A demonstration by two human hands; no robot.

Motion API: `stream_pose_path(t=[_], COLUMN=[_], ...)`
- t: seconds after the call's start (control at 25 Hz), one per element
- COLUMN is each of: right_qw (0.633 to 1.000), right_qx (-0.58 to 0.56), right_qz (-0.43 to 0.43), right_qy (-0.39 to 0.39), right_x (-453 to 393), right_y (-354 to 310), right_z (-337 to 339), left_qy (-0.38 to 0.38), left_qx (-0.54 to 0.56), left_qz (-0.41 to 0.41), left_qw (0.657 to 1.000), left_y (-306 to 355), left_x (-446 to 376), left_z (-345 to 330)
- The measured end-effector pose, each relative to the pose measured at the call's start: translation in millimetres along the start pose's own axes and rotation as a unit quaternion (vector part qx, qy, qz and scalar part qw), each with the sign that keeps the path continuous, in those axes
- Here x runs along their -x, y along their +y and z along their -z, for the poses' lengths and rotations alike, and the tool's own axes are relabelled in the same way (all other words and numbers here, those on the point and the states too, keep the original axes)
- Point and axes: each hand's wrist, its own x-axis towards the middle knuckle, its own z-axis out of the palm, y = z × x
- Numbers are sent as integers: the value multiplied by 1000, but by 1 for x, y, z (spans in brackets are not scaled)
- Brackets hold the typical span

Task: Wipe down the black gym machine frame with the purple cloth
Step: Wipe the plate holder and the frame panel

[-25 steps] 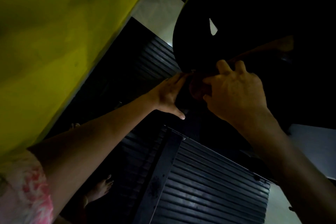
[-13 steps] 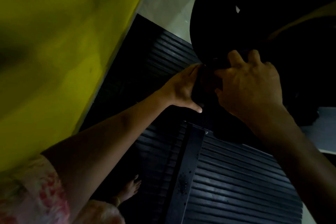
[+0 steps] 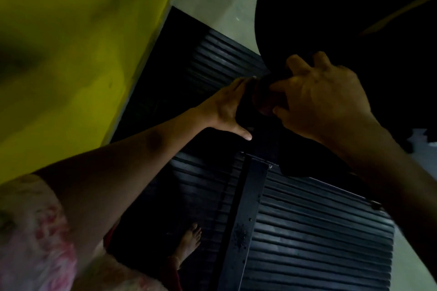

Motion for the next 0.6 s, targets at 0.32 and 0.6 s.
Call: stream_pose_path(t=[0.32, 0.6], right_qw=[999, 999], right_qx=[-6, -4], right_qz=[-34, -32], right_qy=[17, -3], right_x=[-20, -49], right_y=[-33, -69], right_z=[-19, -46], left_qy=[27, 47], left_qx=[-25, -2], left_qz=[7, 0], left_qw=[999, 999], left_y=[-39, -52], left_x=[2, -1], left_z=[-13, -22])
